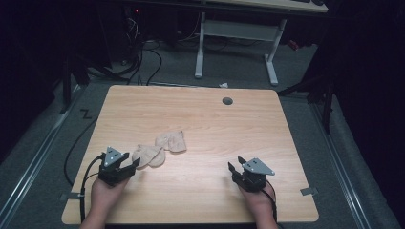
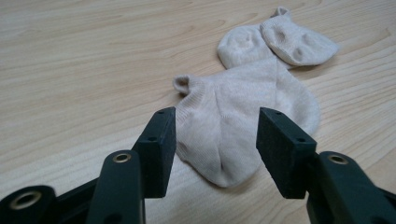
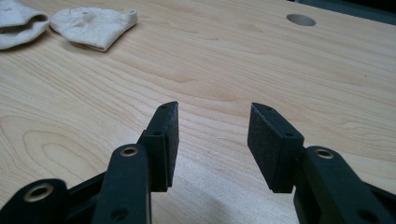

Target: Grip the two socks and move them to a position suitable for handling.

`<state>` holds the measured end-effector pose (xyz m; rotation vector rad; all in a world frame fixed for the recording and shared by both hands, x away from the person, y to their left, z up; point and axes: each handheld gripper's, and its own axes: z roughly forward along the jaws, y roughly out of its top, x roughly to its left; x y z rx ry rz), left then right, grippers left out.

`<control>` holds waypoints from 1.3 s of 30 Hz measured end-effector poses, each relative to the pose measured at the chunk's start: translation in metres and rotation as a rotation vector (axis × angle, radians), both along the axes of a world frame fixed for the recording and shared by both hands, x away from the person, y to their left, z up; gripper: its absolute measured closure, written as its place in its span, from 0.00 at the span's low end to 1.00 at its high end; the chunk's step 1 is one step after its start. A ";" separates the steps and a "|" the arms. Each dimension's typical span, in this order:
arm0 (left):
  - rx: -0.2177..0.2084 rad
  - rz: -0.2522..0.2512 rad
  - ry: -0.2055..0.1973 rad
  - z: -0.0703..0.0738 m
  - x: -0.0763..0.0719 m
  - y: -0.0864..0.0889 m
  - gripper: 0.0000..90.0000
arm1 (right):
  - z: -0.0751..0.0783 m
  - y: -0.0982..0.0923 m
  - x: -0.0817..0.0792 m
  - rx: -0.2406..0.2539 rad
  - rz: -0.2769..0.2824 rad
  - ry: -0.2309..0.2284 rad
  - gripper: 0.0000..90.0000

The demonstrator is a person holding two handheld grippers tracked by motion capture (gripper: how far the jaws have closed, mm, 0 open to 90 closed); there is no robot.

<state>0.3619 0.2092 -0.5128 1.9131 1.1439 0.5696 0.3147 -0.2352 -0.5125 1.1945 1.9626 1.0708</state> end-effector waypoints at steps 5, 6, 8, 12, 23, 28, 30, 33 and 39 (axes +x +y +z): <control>-0.016 0.005 0.014 0.003 0.006 0.002 0.53 | -0.001 0.000 0.001 -0.001 0.006 0.004 0.60; -0.023 0.004 0.013 0.004 0.007 0.002 0.53 | -0.001 0.000 0.001 -0.001 0.008 0.003 0.60; -0.023 0.003 0.021 0.005 0.010 0.001 0.53 | -0.002 0.001 0.001 0.001 0.011 0.004 0.60; -0.022 0.000 0.014 0.012 0.017 -0.001 0.53 | -0.001 0.001 0.001 -0.001 0.013 0.003 0.60; -0.008 0.003 0.078 0.003 0.030 -0.003 0.53 | -0.002 0.001 0.001 -0.005 0.021 0.010 0.59; -0.014 -0.002 0.114 -0.006 0.032 -0.005 0.52 | -0.003 0.001 0.001 -0.007 0.021 0.012 0.59; -0.017 -0.005 0.123 -0.009 0.032 -0.007 0.51 | -0.003 0.002 0.001 -0.005 0.020 0.014 0.59; -0.007 -0.007 0.125 -0.010 0.032 -0.011 0.51 | -0.003 0.002 0.001 -0.007 0.022 0.016 0.59; 0.029 0.012 0.147 -0.017 0.034 -0.012 0.51 | -0.003 0.002 0.001 -0.008 0.020 0.015 0.59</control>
